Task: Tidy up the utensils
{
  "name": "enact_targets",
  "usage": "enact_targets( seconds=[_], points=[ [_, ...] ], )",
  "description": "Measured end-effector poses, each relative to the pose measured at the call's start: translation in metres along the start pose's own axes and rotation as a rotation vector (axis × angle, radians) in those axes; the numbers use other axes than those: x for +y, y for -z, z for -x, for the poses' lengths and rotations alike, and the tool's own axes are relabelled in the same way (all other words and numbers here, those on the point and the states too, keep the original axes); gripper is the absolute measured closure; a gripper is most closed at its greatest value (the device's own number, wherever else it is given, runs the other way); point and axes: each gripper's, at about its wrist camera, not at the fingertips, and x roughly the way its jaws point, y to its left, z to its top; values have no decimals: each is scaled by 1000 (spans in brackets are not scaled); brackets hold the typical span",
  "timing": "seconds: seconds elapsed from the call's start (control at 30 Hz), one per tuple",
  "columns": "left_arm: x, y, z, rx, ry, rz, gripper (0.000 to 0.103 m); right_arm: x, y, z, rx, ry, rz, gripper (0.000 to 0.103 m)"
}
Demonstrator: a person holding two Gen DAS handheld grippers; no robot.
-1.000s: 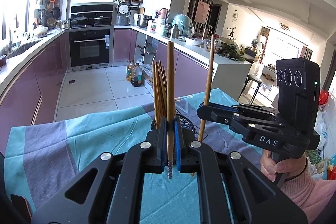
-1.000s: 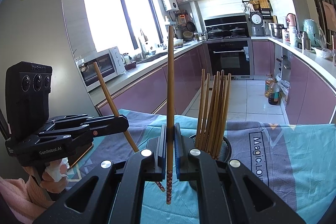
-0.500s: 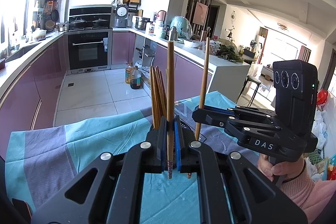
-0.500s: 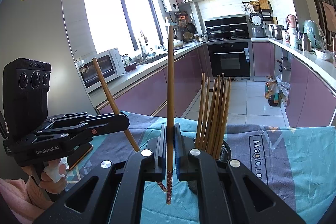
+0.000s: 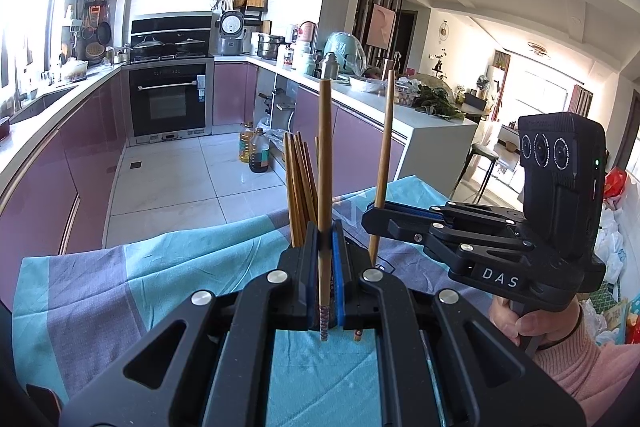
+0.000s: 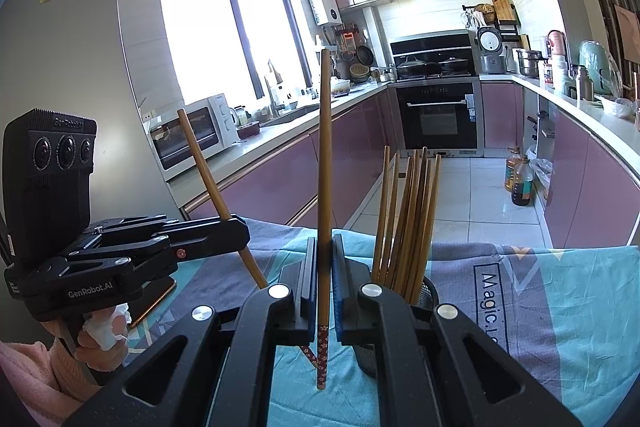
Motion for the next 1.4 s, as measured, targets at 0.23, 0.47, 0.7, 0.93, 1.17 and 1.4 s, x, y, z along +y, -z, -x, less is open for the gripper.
enact_targets(
  seconds=[0.23, 0.47, 0.7, 0.93, 1.17, 1.4],
  points=[
    [1, -5, -1, -2, 6, 4, 96, -3, -5, 2, -13, -2, -2, 97],
    [-3, -9, 0, -15, 8, -2, 96, -8, -9, 3, -24, -3, -7, 97],
    [-2, -12, 2, -25, 13, -6, 96, -10, -10, 3, -26, -5, -9, 97],
    [-6, -16, 1, -38, 11, -18, 96, -10, -13, 3, -38, 1, -7, 97],
    [-9, -19, 6, -59, 10, -28, 96, -10, -14, 3, -37, 5, -6, 97],
    [-12, -19, 7, -65, 3, -35, 96, -10, -15, 5, -44, 9, -6, 97]
  ],
)
